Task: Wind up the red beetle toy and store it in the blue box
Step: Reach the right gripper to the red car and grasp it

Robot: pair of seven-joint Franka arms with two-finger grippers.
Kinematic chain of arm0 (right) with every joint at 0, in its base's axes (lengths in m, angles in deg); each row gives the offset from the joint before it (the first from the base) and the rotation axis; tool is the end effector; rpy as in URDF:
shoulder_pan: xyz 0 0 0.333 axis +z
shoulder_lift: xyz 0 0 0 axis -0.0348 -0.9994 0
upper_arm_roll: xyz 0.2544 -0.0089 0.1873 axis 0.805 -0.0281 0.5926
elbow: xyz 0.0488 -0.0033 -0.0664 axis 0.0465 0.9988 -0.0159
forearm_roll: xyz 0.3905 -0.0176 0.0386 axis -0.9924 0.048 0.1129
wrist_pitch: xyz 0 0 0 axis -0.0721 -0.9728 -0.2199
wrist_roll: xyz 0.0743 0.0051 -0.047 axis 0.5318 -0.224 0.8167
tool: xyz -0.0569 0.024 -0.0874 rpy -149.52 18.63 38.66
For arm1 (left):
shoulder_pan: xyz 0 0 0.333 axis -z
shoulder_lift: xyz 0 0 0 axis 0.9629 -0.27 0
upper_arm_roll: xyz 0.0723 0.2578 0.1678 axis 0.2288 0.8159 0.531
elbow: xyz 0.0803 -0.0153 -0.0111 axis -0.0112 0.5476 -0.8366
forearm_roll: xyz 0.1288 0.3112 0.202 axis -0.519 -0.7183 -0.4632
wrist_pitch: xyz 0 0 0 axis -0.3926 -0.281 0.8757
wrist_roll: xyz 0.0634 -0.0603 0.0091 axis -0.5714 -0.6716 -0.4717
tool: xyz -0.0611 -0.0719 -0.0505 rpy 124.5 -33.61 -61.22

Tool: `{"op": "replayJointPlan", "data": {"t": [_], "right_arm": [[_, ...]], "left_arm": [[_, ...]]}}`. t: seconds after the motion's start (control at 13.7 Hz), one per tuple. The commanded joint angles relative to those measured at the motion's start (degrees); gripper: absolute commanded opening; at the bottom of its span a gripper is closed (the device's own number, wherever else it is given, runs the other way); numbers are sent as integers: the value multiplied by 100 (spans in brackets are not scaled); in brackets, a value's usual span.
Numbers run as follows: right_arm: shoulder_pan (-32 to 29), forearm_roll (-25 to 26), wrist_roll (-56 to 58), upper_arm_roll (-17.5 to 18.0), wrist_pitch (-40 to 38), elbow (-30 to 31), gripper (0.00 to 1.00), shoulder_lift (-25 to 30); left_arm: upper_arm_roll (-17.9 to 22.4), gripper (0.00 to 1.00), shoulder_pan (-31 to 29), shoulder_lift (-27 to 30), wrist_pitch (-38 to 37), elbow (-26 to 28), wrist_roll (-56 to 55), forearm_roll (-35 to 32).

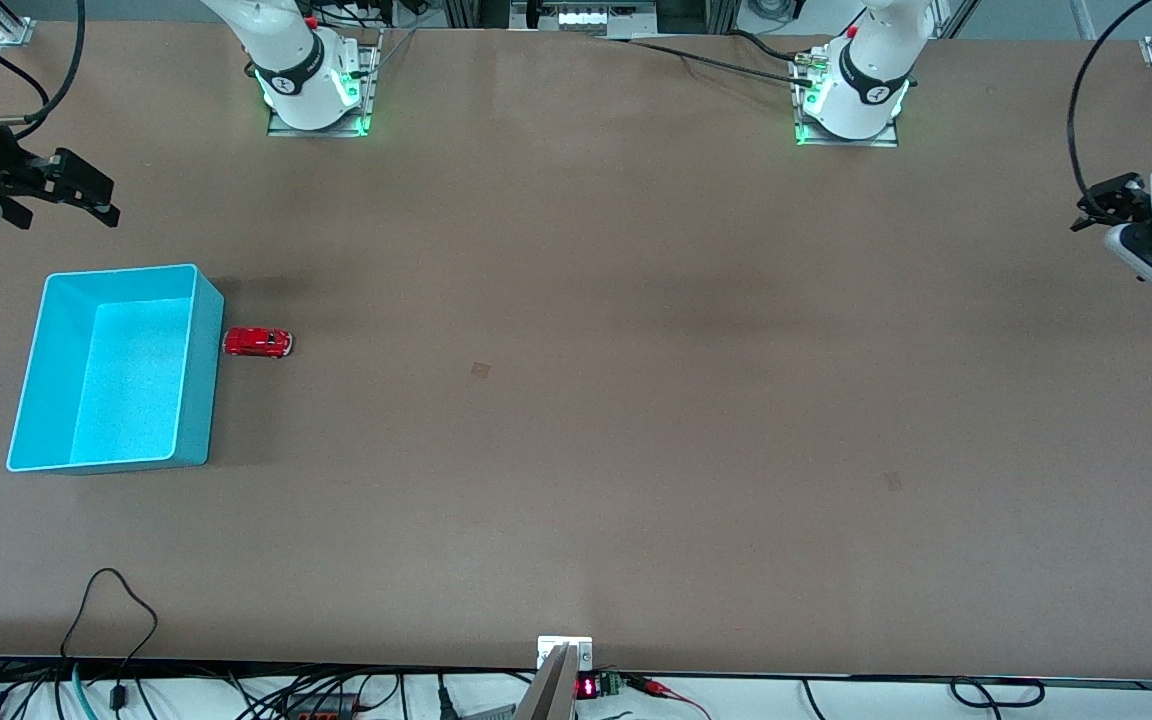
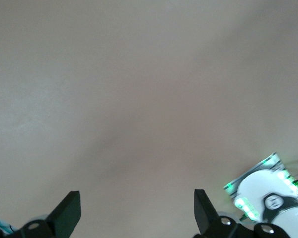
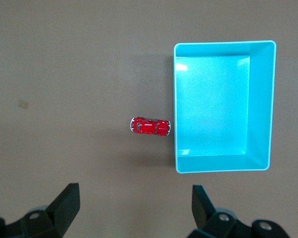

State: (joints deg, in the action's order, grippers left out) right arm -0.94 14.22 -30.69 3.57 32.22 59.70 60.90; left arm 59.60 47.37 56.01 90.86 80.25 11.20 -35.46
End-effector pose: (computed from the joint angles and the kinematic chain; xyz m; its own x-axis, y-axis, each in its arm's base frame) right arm 0.5208 -0.0042 0.5973 0.9988 0.0494 0.0064 0.0493 -0.9987 0.0146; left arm 0.5417 0.0710 0.5366 0.7562 -0.6067 -0.2450 -0.6093 -0.7895 0.0744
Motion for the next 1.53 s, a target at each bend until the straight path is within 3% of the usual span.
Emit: {"op": "replayJointPlan", "data": {"t": [0.0,0.15,0.36,0.73,0.87,1.09,1.24,1.46], "right_arm": [[126,10,118,20,-88,-110,100,-283],[371,37,127,20,-35,-110,100,-459],[425,-7,275,29,149,-84,100,-1117],[390,-25,1655,2,843,232,100,-1761],[417,45,2312,2,1149,416,100,-1857],[286,54,3682,-24,2246,1292,100,-1902],[232,54,4709,-24,2932,1908,100,-1849],[56,54,6171,-33,3795,2437,100,-1910]], "left_arm": [[-561,100,-10,-169,-427,-564,-1081,-29],[-843,100,-10,-326,-655,-872,-1934,58],[-853,100,7,-826,-1051,-1627,-2543,568],[-835,100,262,-1091,-903,-1979,-2754,342],[-643,100,550,-1118,-745,-1972,-3096,244],[514,100,1577,-961,-123,-1867,-4114,514],[1314,100,2220,-715,64,-1516,-4581,839],[2300,100,2959,22,869,-490,-4663,1070]]}}
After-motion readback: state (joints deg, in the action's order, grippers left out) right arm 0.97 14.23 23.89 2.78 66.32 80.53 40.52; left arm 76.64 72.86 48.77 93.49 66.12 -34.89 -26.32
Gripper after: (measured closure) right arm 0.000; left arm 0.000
